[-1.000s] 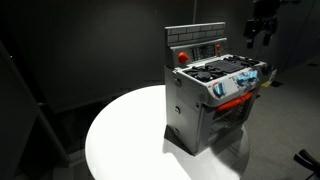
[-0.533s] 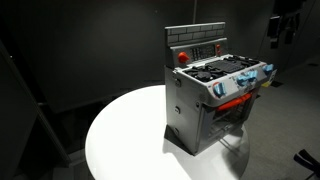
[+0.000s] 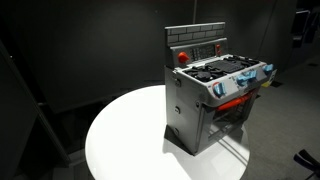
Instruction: Press the top red button on the right side of the stove
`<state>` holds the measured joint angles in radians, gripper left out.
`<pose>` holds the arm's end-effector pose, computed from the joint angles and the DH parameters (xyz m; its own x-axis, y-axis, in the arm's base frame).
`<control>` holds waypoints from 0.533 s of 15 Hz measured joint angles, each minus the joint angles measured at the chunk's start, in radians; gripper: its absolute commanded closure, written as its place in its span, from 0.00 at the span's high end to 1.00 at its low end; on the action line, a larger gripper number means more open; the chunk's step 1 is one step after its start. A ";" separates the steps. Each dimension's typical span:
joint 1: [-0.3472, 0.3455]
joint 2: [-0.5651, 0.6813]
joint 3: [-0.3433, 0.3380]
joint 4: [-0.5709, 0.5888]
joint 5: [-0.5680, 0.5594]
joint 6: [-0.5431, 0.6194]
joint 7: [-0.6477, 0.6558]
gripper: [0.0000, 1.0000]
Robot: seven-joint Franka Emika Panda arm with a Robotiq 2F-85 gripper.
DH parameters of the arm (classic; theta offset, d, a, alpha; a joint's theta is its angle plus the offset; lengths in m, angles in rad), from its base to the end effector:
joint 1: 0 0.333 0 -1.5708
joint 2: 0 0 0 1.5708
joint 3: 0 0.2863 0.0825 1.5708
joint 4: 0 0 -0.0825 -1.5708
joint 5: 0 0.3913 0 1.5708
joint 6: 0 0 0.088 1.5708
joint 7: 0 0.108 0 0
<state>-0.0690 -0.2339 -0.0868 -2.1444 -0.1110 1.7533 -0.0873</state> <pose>0.4731 -0.0858 0.4575 0.9855 -0.0411 -0.1648 -0.0298 -0.9971 0.0703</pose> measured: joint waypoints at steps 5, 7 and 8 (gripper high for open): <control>0.000 -0.045 0.000 -0.046 -0.005 0.014 -0.002 1.00; 0.000 -0.047 0.000 -0.050 -0.006 0.015 -0.002 1.00; 0.000 -0.047 0.000 -0.051 -0.006 0.016 -0.002 1.00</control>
<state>-0.0690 -0.2806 -0.0868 -2.1954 -0.1168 1.7693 -0.0895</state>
